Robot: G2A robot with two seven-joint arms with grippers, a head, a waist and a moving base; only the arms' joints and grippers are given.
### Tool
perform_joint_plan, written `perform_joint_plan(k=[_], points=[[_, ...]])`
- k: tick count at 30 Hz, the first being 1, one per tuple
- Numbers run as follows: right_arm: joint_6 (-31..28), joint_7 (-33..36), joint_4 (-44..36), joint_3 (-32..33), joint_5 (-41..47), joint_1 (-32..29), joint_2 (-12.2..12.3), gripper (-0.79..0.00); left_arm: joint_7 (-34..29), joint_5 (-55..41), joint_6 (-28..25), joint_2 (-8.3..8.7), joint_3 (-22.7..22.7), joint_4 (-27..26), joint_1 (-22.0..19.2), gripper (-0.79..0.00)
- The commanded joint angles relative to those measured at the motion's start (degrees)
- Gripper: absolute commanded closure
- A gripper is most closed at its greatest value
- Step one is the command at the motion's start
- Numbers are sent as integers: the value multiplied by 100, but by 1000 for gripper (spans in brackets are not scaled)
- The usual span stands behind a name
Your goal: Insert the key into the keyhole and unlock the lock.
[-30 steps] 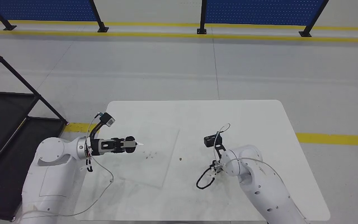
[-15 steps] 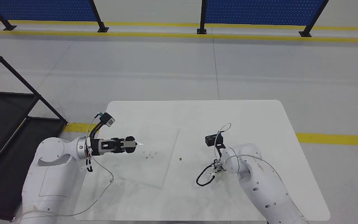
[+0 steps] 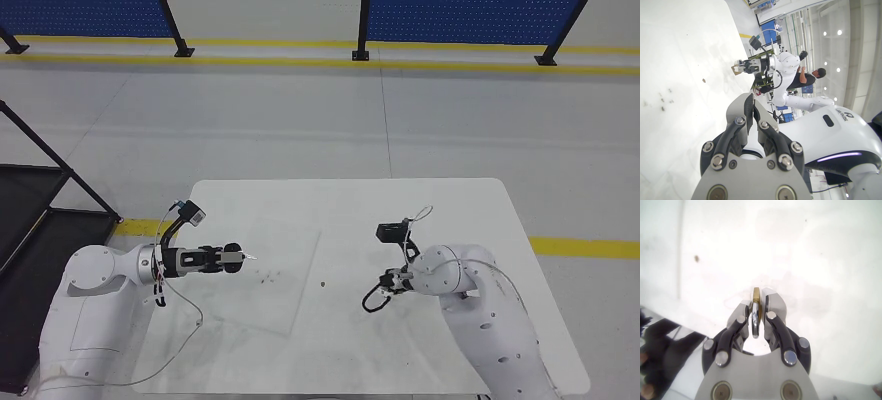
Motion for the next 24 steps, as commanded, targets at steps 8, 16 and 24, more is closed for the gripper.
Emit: perform_joint_plan(k=[8,16,24], points=[[25,-202,288,878,3731,-185,-53,0,0,0,0,0,0,0,0,0],[-780,-539,1084,1127,5925,-434,-73,0,0,0,0,0,0,0,0,0],[-1043,-645,1270,1073,6051,-455,-51,0,0,0,0,0,0,0,0,0]])
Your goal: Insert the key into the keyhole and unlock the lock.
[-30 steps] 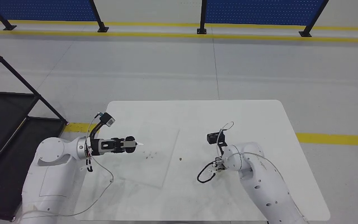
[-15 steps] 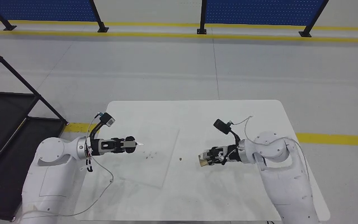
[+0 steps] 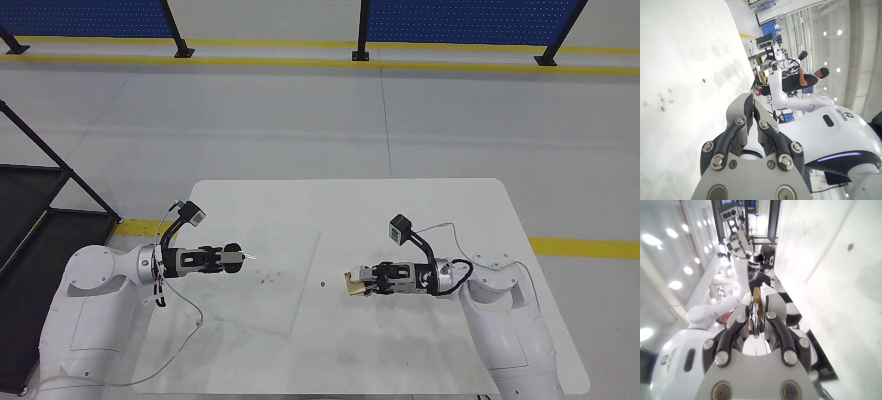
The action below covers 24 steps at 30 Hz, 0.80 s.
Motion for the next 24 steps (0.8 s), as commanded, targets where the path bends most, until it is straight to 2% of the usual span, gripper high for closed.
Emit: perform_joint_plan(k=[1,11,12,15,20,24], points=[[3,1,-1,1,4,0,-1,0,0,0,0,0,0,0,0,0],[3,1,-1,1,4,0,-1,0,0,0,0,0,0,0,0,0],[-7,-153,26,17,128,-42,-8,0,0,0,0,0,0,0,0,0],[-486,-636,58,24,775,-244,-43,0,0,0,0,0,0,0,0,0],[-1441,-1154,44,-213,602,-451,-47,0,0,0,0,0,0,0,0,0],[-1929,-1609,85,-424,453,-566,-57,0,0,0,0,0,0,0,0,0]])
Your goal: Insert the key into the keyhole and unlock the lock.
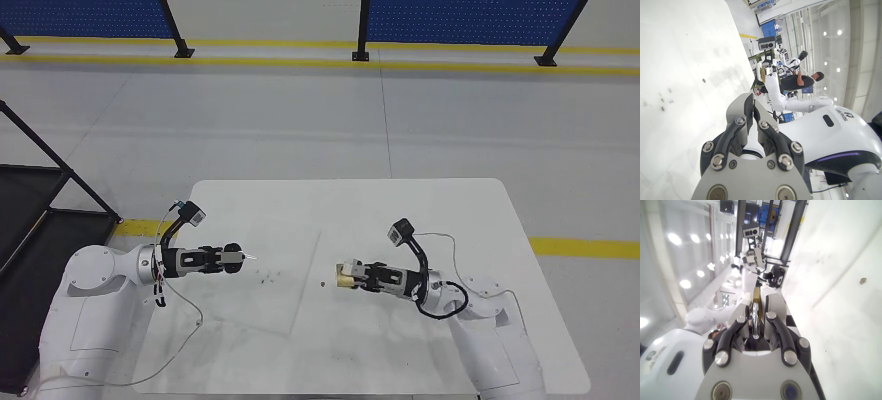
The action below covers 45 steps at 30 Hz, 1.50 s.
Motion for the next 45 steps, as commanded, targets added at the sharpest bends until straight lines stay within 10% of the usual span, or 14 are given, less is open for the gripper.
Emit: perform_joint_plan(k=[1,21,45], points=[[-175,-205,31,-90,-71,-34,-2,0,0,0,0,0,0,0,0,0],[-607,-1056,187,-339,-140,-183,8,0,0,0,0,0,0,0,0,0],[-607,-1056,187,-339,-140,-183,8,0,1734,908,-1733,-13,1996,-313,-219,0]])
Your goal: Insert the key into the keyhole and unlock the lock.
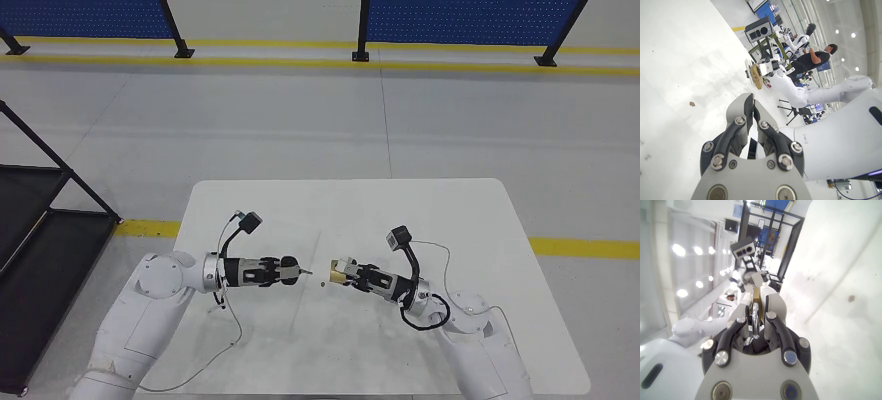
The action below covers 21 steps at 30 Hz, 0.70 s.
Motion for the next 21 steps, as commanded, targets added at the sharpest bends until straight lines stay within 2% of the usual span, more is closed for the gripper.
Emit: perform_joint_plan(k=[1,6,9,13,18,21], points=[[0,0,0,0,0,0,0,0,-7,1,7,-1,-3,-1,0,0],[0,0,0,0,0,0,0,0,19,63,6,0,-3,-6,-1,0],[0,0,0,0,0,0,0,0,543,692,-231,-14,74,36,0,0],[0,0,0,0,0,0,0,0,1350,1353,-1086,-46,135,250,22,0],[0,0,0,0,0,0,0,0,2504,2669,-2128,-91,73,407,-12,0],[0,0,0,0,0,0,0,0,3249,3629,-2431,-121,-35,264,-3,0]])
